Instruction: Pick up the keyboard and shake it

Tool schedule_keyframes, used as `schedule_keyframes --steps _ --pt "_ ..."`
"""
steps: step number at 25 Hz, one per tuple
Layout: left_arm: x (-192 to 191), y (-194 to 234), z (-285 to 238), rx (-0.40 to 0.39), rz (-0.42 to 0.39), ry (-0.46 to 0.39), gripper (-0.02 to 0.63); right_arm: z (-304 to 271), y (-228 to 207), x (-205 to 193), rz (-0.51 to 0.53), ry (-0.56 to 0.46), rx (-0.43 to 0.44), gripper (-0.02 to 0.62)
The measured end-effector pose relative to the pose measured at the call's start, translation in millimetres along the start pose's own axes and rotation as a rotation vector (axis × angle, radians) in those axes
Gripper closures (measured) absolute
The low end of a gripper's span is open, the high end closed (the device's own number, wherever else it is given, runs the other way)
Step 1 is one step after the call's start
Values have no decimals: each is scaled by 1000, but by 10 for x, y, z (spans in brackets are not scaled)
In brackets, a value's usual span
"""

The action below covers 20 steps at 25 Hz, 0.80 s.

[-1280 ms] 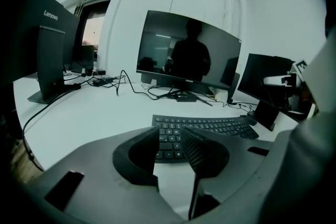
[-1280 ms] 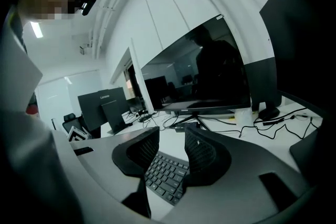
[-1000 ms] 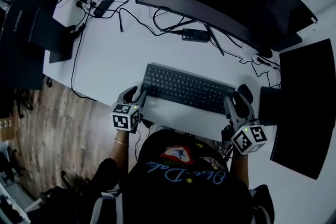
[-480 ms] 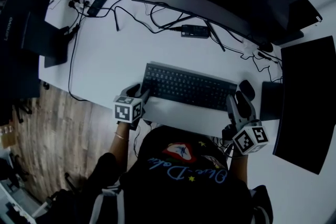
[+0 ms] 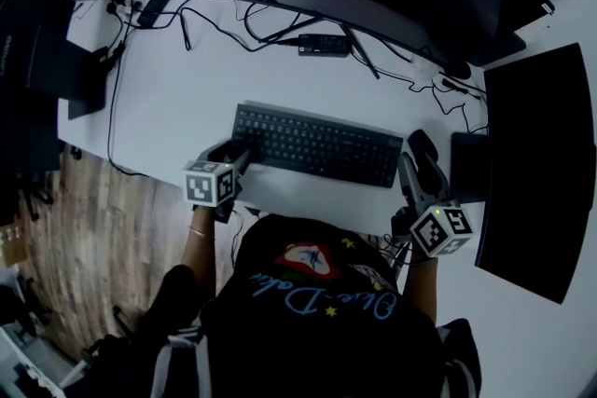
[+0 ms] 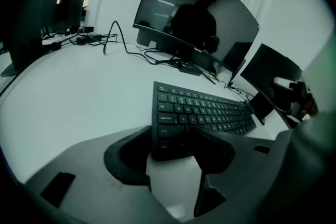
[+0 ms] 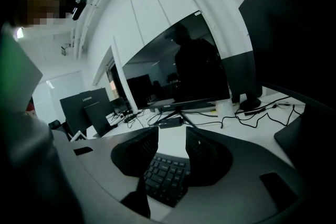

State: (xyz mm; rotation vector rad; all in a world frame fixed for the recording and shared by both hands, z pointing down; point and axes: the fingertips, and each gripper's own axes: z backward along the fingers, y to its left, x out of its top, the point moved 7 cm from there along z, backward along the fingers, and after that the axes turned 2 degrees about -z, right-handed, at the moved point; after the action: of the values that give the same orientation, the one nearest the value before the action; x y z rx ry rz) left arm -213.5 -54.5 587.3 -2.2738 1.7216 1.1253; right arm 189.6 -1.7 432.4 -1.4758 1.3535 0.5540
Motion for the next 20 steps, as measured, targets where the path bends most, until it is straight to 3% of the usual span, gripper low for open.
schedule_keyframes --steps 13,20 --pt "-14 12 14 18 20 7 402 -312 -647 -537 -19 224 -37 417" --pt "-44 -28 -15 3 82 17 400 -559 -915 -774 -85 327 -21 407"
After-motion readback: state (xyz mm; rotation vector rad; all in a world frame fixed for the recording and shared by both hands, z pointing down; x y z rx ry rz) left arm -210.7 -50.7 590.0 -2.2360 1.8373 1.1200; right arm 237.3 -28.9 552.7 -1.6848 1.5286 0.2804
